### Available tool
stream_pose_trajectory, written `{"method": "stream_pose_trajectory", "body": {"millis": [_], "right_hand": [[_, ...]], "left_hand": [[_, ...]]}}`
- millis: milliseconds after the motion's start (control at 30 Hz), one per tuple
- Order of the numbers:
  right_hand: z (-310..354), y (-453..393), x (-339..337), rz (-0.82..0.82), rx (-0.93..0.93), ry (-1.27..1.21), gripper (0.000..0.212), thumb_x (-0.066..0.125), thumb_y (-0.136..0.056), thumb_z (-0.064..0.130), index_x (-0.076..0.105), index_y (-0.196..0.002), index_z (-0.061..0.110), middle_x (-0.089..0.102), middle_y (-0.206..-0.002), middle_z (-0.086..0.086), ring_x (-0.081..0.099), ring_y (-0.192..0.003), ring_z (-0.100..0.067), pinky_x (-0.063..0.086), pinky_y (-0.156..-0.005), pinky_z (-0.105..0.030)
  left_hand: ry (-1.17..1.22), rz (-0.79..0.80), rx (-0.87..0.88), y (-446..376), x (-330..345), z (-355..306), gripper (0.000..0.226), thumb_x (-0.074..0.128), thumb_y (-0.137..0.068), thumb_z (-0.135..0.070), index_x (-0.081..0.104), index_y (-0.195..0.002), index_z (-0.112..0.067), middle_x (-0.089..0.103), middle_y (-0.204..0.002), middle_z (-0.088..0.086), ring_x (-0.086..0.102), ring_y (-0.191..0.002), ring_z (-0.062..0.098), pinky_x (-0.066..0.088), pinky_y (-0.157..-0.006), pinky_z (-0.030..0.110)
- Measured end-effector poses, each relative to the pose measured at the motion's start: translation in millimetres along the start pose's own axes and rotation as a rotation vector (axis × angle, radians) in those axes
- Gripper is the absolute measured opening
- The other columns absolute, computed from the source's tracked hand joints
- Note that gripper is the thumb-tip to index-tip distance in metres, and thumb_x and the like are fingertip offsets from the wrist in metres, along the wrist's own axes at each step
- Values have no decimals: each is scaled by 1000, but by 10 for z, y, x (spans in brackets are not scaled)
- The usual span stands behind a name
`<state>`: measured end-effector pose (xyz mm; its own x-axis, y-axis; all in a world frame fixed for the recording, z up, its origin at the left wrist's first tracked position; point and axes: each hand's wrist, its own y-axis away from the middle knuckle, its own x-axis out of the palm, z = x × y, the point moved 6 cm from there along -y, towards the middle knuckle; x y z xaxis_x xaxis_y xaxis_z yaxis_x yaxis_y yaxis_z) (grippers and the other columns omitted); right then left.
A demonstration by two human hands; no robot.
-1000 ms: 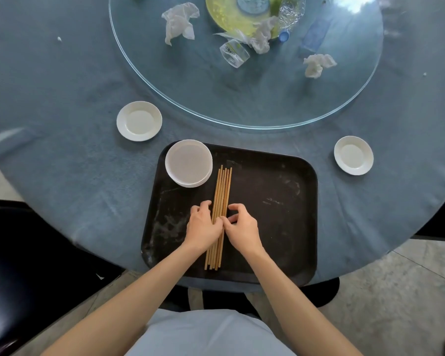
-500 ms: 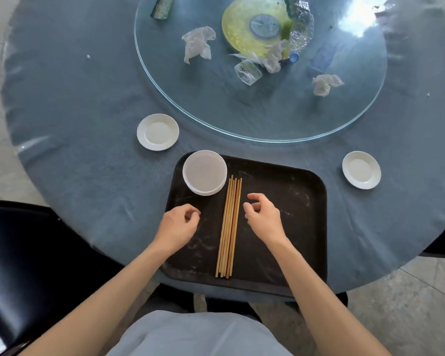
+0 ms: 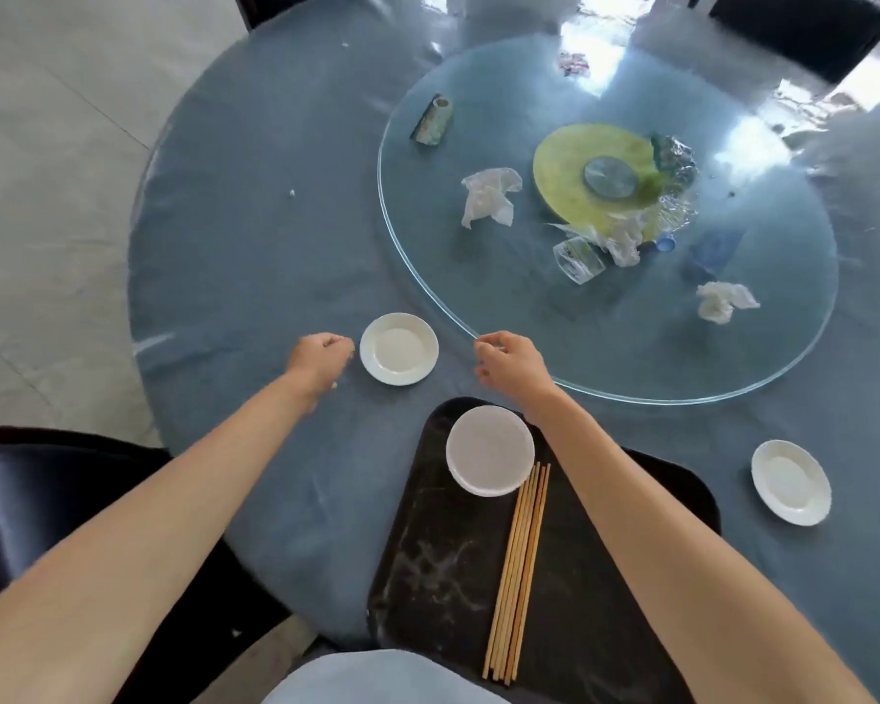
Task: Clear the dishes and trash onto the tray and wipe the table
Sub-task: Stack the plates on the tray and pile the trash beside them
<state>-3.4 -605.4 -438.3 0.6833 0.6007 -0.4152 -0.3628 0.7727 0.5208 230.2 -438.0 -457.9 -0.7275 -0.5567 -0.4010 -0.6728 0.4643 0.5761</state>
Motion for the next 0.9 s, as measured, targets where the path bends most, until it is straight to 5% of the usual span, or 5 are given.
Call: {"method": "stream_pose_trajectory", "body": {"millis": [167,333,500,700,900], "right_hand": [[-118,-378,661,104,208,34,31,49,-86,3,48,-58,16,43,-64,-3,42,-55,-22,43,-61,-34],[-273,-589,889,8,277,51,29,56,-84,3,74,-102,16,70,-89,-5,68,-75,-21,61,-73,-36],[-289,-574,824,-38,291,-9,26,65,-85,0,65,-92,25,66,-92,1,72,-98,-22,64,-83,-39],[-65,-360,373,-80,192,-224,26,70,-87,0,61,-97,22,72,-104,-11,75,-92,-21,64,-67,-27],[5,110,-639,-231,85,-406,25,72,-90,2,62,-103,22,72,-102,-10,75,-91,-21,63,-67,-25]], "left_hand": [[83,86,-154,-415,190,223,16,62,-95,-19,64,-110,-16,62,-102,1,57,-89,19,56,-86,41],[170,67,-164,-597,285,297,18,67,-90,-8,66,-106,-15,67,-100,4,64,-85,19,60,-86,41],[252,45,-168,-589,346,313,15,67,-88,4,66,-95,-10,68,-96,10,66,-76,19,62,-67,29],[345,109,-62,-353,379,-114,17,68,-88,7,65,-90,-10,68,-98,11,68,-87,22,61,-85,34],[381,291,91,235,895,-1015,18,67,-88,9,62,-93,-8,67,-88,10,69,-69,18,59,-60,20]]}}
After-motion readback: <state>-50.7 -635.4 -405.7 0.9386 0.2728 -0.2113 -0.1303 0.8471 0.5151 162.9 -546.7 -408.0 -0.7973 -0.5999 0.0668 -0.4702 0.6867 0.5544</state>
